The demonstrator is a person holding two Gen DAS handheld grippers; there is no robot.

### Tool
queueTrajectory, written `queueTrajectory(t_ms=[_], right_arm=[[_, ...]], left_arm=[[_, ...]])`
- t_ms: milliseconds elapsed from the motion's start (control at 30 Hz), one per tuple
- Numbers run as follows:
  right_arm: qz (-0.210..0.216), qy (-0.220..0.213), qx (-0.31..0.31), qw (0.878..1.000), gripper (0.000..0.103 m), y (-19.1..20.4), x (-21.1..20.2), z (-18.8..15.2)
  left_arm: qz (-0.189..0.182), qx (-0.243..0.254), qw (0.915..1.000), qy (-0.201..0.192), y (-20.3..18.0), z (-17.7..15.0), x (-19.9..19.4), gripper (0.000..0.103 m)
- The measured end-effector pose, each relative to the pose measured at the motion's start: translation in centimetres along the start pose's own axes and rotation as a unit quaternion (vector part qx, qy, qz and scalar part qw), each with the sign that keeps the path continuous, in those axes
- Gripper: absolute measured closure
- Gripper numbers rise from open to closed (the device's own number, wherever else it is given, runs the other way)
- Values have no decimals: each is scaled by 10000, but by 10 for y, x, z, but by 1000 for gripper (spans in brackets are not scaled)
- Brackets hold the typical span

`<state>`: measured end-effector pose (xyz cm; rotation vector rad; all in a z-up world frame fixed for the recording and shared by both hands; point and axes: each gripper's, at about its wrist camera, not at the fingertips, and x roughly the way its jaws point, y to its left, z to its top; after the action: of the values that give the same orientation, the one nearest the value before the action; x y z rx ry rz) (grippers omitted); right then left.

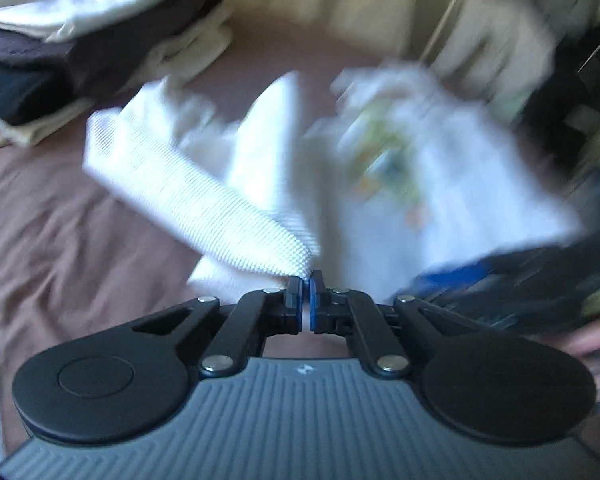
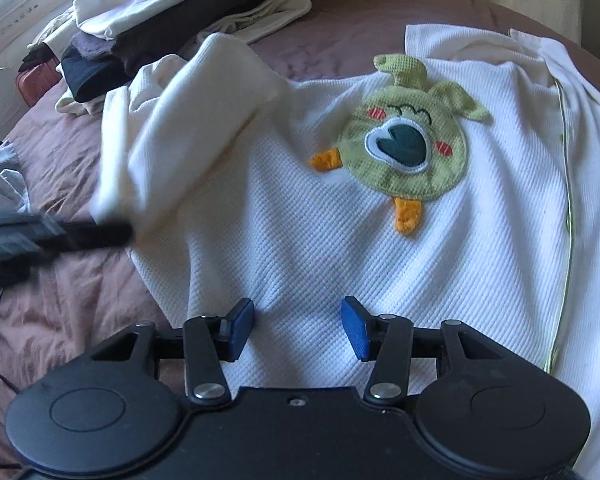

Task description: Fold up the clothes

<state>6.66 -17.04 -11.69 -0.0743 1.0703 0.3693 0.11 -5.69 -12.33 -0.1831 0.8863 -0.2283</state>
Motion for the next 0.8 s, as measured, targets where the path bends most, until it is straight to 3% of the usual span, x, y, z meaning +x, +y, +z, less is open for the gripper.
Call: queueTrajectory(t_ms=[33, 300, 367, 433, 500, 600, 667, 733, 800], right_arm=[[-21, -10, -47, 10000, 46, 1, 0, -1], [-132, -129, -271, 9995, 44, 3, -1, -9], [-72, -188, -174, 9996, 43, 0, 0, -10], [-15, -269, -78, 9996, 42, -3, 0, -12], [12, -355, -36, 9994, 41, -3, 0, -15], [-16, -382, -138, 9992, 39, 0, 0, -17], [-18, -364, -188, 9992, 38, 1, 0, -17], [28, -362, -179, 9992, 38, 1, -1, -18], [153, -323, -175, 9992, 36, 3, -2, -21]], left_arm=[[114, 50, 9999, 86, -1, -4, 5, 100], [-282, -84, 9995, 131, 24, -12, -18, 90], [-409, -282, 9988, 38, 35, -11, -27, 84], [-488, -547, 9972, -132, 47, -7, -34, 66], [-466, -895, 9945, -280, 64, 1, -37, 56], [-431, -1442, 9873, -499, 93, 17, -36, 56], [-572, -1817, 9795, -652, 114, 29, -26, 48], [-745, -2159, 9717, -604, 132, 40, -3, 45], [-919, -2129, 9722, -329, 140, 50, 26, 45]])
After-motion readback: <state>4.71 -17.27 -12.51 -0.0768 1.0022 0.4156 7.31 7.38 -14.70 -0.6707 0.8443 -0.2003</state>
